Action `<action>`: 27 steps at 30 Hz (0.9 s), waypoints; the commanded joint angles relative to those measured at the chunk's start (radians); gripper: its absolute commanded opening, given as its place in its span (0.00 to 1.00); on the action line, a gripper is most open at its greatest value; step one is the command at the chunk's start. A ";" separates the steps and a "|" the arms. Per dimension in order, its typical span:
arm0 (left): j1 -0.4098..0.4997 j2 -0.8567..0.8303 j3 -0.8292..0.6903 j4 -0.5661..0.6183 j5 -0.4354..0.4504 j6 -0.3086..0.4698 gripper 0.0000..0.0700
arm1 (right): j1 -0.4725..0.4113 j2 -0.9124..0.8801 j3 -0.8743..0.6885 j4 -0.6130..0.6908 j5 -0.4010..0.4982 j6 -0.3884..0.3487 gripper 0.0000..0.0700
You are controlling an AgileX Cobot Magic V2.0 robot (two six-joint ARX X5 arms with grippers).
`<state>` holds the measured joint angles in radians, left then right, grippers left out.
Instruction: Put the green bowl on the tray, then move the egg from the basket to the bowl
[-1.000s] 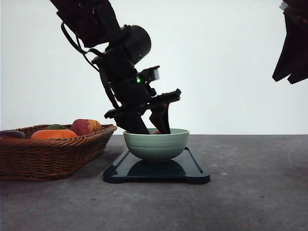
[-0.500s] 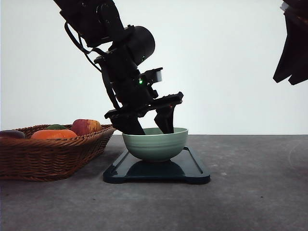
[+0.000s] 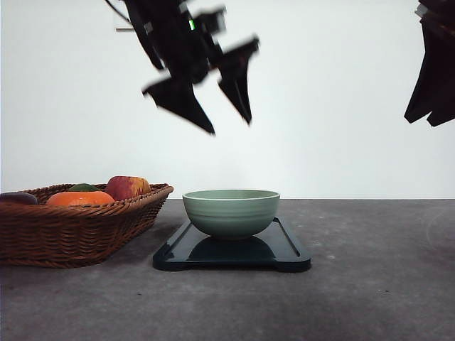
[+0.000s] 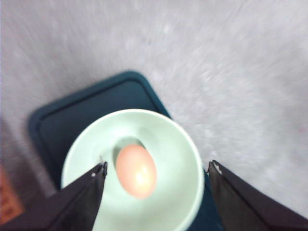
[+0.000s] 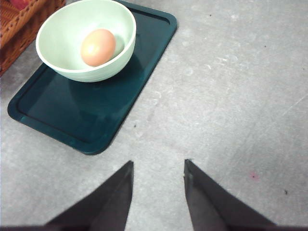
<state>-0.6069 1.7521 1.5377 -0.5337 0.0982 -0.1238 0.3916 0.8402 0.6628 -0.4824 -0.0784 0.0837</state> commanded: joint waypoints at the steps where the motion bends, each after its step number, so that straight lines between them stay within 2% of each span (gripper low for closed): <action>1: -0.003 -0.008 0.012 -0.018 -0.005 0.002 0.62 | 0.005 0.008 0.008 0.007 0.001 0.008 0.29; 5: 0.005 -0.104 -0.063 -0.017 -0.005 0.003 0.62 | 0.005 0.008 0.008 0.006 0.000 0.008 0.29; 12: 0.046 -0.341 -0.323 0.054 -0.005 -0.005 0.62 | 0.005 0.008 0.008 0.003 0.000 0.008 0.29; 15: 0.077 -0.464 -0.451 0.090 -0.005 -0.017 0.62 | 0.005 0.008 0.008 0.004 0.000 0.008 0.29; 20: 0.150 -0.653 -0.622 0.080 -0.005 -0.024 0.62 | 0.005 0.008 0.008 0.011 0.000 0.006 0.29; 27: 0.233 -0.878 -0.787 0.070 -0.005 -0.053 0.62 | 0.005 0.008 0.008 0.023 0.000 0.006 0.29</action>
<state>-0.3728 0.8826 0.7526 -0.4733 0.0954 -0.1593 0.3920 0.8402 0.6628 -0.4721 -0.0784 0.0834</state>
